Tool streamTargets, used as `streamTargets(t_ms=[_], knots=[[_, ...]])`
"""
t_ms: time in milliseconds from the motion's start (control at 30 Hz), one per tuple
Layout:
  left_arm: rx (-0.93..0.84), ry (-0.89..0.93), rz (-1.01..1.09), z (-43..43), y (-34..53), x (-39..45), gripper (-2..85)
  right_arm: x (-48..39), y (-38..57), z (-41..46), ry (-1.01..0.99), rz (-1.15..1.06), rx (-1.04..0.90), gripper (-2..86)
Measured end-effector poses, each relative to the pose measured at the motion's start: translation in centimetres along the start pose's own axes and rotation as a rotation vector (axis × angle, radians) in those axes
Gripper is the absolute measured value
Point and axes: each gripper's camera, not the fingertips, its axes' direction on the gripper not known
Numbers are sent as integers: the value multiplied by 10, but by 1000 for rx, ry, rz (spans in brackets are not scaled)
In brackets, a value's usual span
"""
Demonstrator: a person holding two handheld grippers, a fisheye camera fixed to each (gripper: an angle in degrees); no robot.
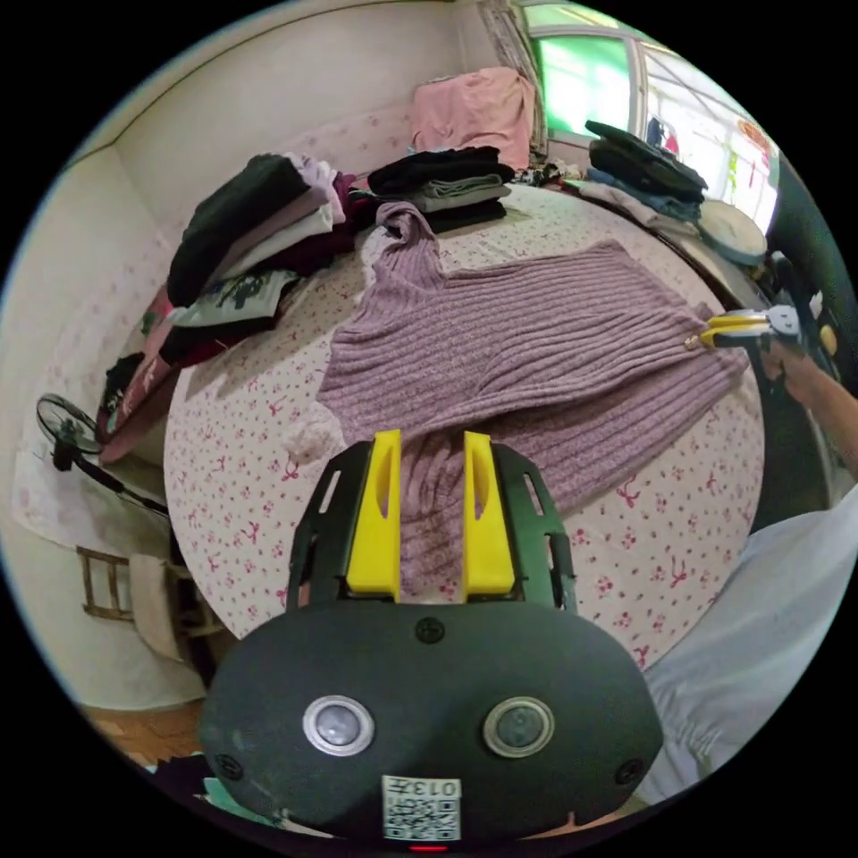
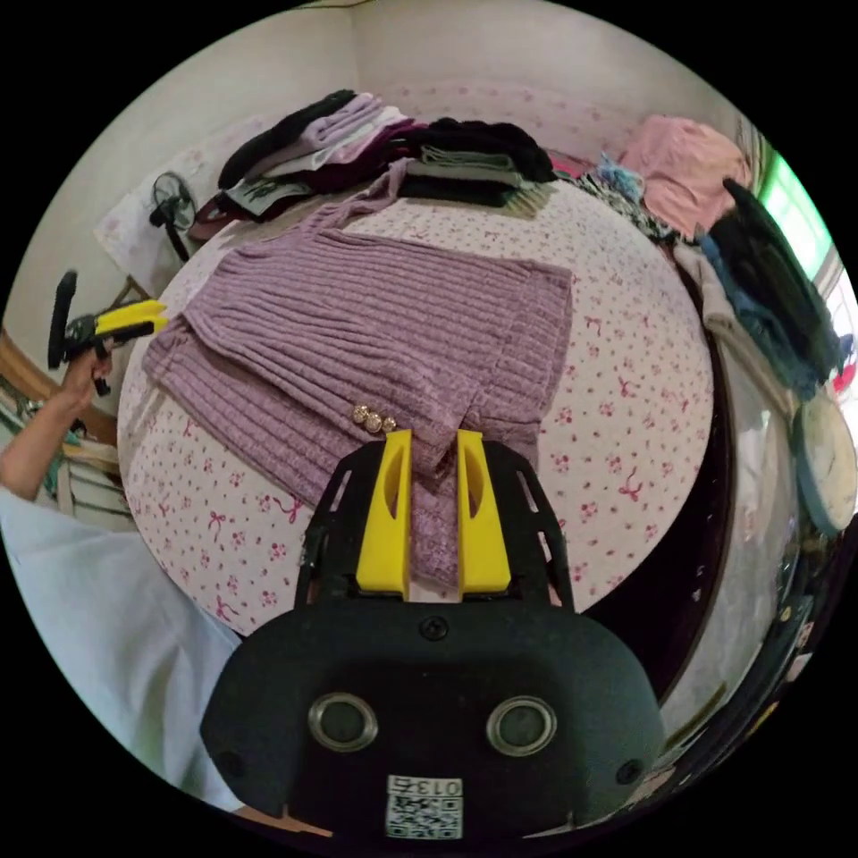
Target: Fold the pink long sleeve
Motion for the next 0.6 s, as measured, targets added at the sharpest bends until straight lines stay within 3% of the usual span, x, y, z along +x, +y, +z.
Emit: streamTargets(t_ms=[233,467,600], knots=[[-165,-16,105,49,-9,28,96,10,8,-10,-18,33,-13,24],[-182,-51,183,45,-2,49,28,27,33,-68,-31,95,181,15],[-214,-67,234,49,16,65,8,37,50,-39,-15,143,-11,17]])
